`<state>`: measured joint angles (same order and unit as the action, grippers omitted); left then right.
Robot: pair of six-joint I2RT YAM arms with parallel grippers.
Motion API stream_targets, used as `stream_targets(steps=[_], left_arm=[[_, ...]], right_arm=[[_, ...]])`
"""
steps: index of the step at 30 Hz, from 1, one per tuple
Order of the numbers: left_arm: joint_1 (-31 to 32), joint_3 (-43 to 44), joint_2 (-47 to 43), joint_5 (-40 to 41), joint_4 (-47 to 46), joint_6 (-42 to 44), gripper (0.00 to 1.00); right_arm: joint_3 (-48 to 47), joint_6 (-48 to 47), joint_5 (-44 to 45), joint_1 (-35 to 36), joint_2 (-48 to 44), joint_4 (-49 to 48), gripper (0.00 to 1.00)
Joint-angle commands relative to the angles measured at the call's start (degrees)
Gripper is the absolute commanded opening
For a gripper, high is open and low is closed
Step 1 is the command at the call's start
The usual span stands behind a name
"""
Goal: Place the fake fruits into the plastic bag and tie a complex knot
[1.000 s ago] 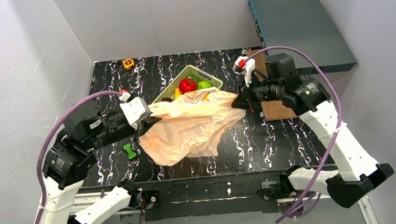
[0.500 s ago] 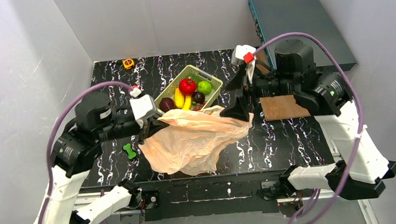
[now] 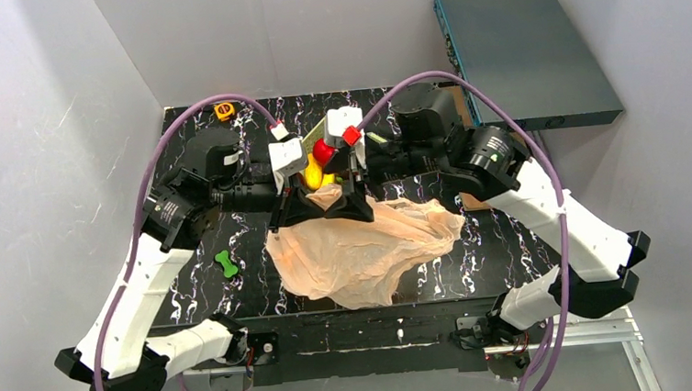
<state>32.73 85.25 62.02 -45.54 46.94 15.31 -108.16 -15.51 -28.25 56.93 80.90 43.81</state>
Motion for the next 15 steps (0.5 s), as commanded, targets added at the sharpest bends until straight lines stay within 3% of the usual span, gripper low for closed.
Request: stream_targets(steps=[1, 4, 5, 8, 10, 12, 15], left_arm=[[-0.12, 1.87, 0.07, -5.11, -0.45, -1.1, 0.05], [-0.24, 0.63, -1.71, -2.16, 0.45, -0.91, 0.06], [-0.57, 0.02, -2.86, 0.41, 0.44, -1.99, 0.08], [-4.41, -1.16, -6.26, 6.76, 3.29, -3.15, 0.23], [-8.61, -2.46, -8.72, 3.39, 7.51, 0.97, 0.47], [-11.05, -4.46, -11.84, 2.85, 10.9, 4.09, 0.64], [-11.63, -6.6, -16.23, 4.0, 11.64, 4.83, 0.73]], right_arm=[[0.86, -1.86, 2.68, 0.73, -0.07, -5.72, 0.66], [1.99, -3.09, 5.08, 0.65, -1.67, -4.5, 0.07], [2.75, -3.01, 6.37, 0.52, -2.86, -4.3, 0.01], [5.71, -2.23, 7.8, -1.74, -6.96, -4.04, 0.01], [7.13, -1.07, 8.2, -3.57, -9.07, -4.08, 0.01], [8.12, 0.76, 7.59, -5.38, -10.36, -4.19, 0.01], [8.93, 3.23, 5.79, -7.23, -11.15, -4.34, 0.01]])
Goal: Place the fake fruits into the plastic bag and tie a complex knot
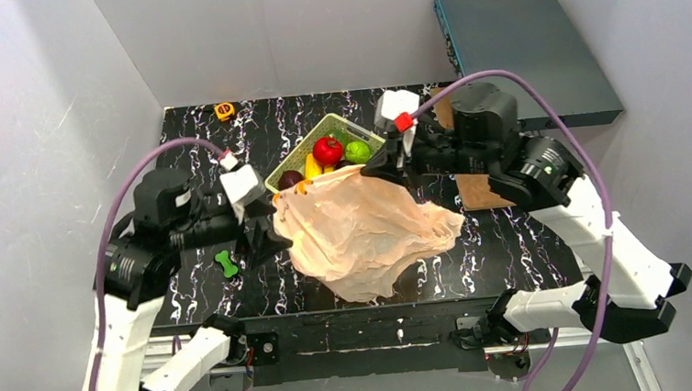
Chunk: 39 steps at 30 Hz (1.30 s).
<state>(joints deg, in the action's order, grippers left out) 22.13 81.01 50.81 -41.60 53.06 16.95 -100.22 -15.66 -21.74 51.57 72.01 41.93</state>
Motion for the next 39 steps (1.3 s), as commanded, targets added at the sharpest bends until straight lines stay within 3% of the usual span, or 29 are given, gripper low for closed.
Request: stream_targets(steps=[1, 3, 5, 7, 8, 9, 10, 14, 19, 21, 24, 28, 35, 39], left_arm=[[-1.04, -2.46, -6.29, -0.76, 4.99, 3.06, 0.77], [-1.04, -1.88, -6.09, -4.59, 6.15, 5.29, 0.8], [-1.04, -1.17, -3.57, -2.4, 5.66, 4.75, 0.79], [-1.04, -0.1, -0.52, 3.33, 0.53, -14.55, 0.78], [-3.1, -0.9, -0.14, 7.38, -1.9, -31.61, 0.77], [-7.08, -2.4, -1.22, 2.19, -4.2, -37.39, 0.76], [-8.89, -2.96, -1.58, 3.52, -3.18, -40.58, 0.76], [-10.02, -10.03, -0.63, 1.09, -8.26, -48.48, 0.76], [-10.7, -14.93, 0.94, 1.66, -8.13, -50.89, 0.74], [-10.7, -16.13, 1.01, 1.23, -9.31, -51.54, 0.68], [-11.33, -16.94, 1.61, -0.95, -13.2, -52.4, 0.45], [-17.21, -16.32, -0.17, -2.99, -16.7, -52.53, 0.0], [-38.81, -21.74, -7.25, -15.12, -19.82, -52.7, 0.0], [-39.41, -19.89, -6.26, -22.87, -28.67, -51.53, 0.0]], right_arm=[[1.26, 3.82, -1.17, -2.17, -2.37, -2.47, 0.01], [2.03, 4.55, -2.06, -2.79, -2.82, -3.23, 0.01], [2.08, 5.43, -2.08, -3.21, -3.19, -3.52, 0.01], [1.73, 7.2, 0.37, -3.23, -3.15, -4.22, 0.01], [2.29, 7.27, 2.4, -3.23, -3.18, -4.76, 0.01], [2.72, 7.0, 3.47, -3.23, -3.18, -5.3, 0.01], [3.76, 6.93, 5.48, -3.23, -3.4, -6.39, 0.01], [3.11, 9.19, 6.07, -3.23, -2.27, -7.48, 0.01], [1.26, 10.04, 6.2, -3.18, -0.42, -8.48, 0.01], [0.72, 10.33, 5.52, -3.23, -0.13, -8.46, 0.01], [0.92, 10.01, 4.96, -3.23, -0.89, -7.62, 0.01], [6.35, 7.82, 6.23, -7.47, -5.72, -5.04, 0.01], [16.49, -2.21, 1.86, -24.27, -13.99, 3.07, 0.01], [16.87, -2.98, -4.2, -25.32, -12.64, 5.83, 0.01]])
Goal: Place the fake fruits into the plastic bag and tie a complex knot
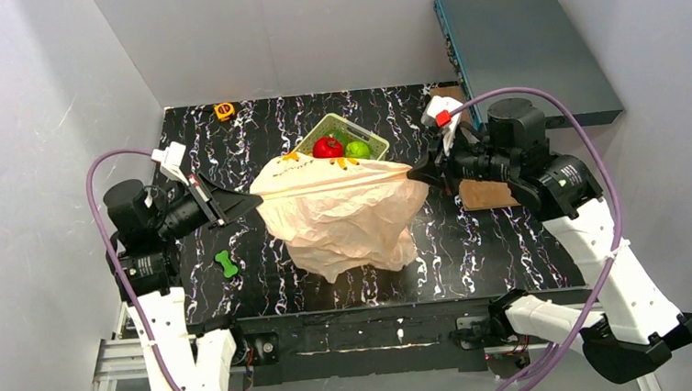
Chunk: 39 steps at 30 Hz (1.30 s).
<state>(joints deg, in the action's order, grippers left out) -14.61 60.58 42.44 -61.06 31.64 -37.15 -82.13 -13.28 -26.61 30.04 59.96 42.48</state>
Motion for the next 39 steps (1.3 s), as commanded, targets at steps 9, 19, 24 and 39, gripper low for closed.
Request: stream_targets(steps=[9, 19, 24, 39], left_arm=[[3.0, 9.38, 7.33, -2.19, -5.97, 7.84, 0.0], [13.32, 12.69, 10.04, -0.54, -6.05, 8.36, 0.0], [18.7, 13.92, 11.12, -0.33, -6.4, 8.84, 0.0], [28.59, 16.33, 15.13, -1.82, -11.64, 6.21, 0.0]], right_arm=[[-23.61, -2.92, 0.04, 7.81, 10.73, 5.37, 0.98], [-29.81, -7.21, 1.78, 22.67, 23.66, -6.71, 0.98], [-25.29, -8.02, -0.61, 24.15, 23.78, -11.8, 0.98], [-21.12, -8.3, -1.74, 27.53, 27.64, -16.57, 0.99]])
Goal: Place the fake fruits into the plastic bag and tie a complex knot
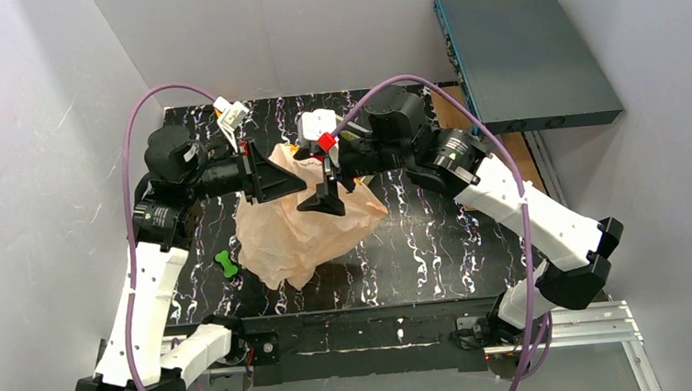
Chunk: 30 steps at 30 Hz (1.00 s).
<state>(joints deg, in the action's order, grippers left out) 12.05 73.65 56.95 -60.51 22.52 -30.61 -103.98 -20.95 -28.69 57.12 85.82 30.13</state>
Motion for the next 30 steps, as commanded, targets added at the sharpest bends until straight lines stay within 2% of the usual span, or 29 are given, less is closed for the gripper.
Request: stream_targets(steps=[1, 5, 7, 11, 13, 14, 15, 16, 17, 18, 19, 20, 22, 24, 27, 30], left_arm=[[2.24, 3.87, 0.81, -2.83, -2.76, -0.45, 0.0], [2.41, 5.85, 1.34, -5.31, -3.51, -1.01, 0.0], [2.38, 7.34, 1.6, -6.63, -3.54, -0.9, 0.0], [2.36, 9.34, 1.42, -6.67, -2.63, -0.95, 0.0], [1.82, 10.78, 1.12, -3.51, 1.93, 1.86, 0.0], [0.73, 12.01, 0.95, -2.06, 5.62, 4.35, 0.05], [-1.18, 13.23, 0.9, -0.75, 9.74, 6.66, 0.2], [-3.8, 14.31, 0.93, -0.59, 13.46, 9.3, 0.36], [-9.15, 14.69, 0.83, -2.09, 16.41, 11.96, 0.5], [-14.19, 13.78, 0.43, -6.72, 18.16, 14.93, 0.71], [-18.64, 13.14, -0.35, -10.0, 23.45, 23.31, 0.91], [-20.01, 13.58, -0.72, -9.69, 31.57, 33.66, 0.98], [-20.16, 12.65, -1.82, -6.99, 45.9, 54.08, 0.98], [-20.27, 9.25, -3.78, -4.37, 52.57, 66.53, 0.98], [-20.2, 3.99, -6.86, -3.21, 53.83, 76.6, 0.98], [-20.22, 0.26, -9.36, -5.87, 50.46, 79.9, 0.98]], right_arm=[[1.52, -1.35, 0.64, 0.45, 1.69, -4.16, 0.99], [7.42, -2.19, 0.67, 0.47, -0.74, -4.35, 0.96], [9.93, -1.98, 0.29, 0.45, -2.42, -4.95, 0.85], [11.6, -1.33, 1.68, 0.4, -3.91, -5.35, 0.36], [11.41, -0.93, 3.0, 0.09, -4.42, -5.28, 0.15], [11.2, -0.6, 3.45, -0.24, -4.88, -5.11, 0.07], [10.99, 0.11, 3.99, -0.71, -5.4, -5.03, 0.01], [10.85, 0.95, 4.4, -1.43, -6.04, -5.01, 0.01], [10.68, 1.78, 4.55, -2.27, -6.78, -5.06, 0.01], [10.33, 3.1, 4.7, -3.29, -7.74, -5.08, 0.01], [10.07, 4.25, 4.79, -4.7, -8.51, -5.12, 0.01], [9.7, 5.32, 4.6, -5.81, -9.18, -5.16, 0.01], [9.14, 6.96, 3.74, -8.01, -10.57, -5.33, 0.01], [9.58, 8.55, 1.83, -9.91, -12.63, -6.22, 0.01], [11.79, 8.92, -1.2, -11.34, -15.91, -8.57, 0.01], [14.46, 7.33, -4.33, -11.42, -19.25, -10.34, 0.01]])
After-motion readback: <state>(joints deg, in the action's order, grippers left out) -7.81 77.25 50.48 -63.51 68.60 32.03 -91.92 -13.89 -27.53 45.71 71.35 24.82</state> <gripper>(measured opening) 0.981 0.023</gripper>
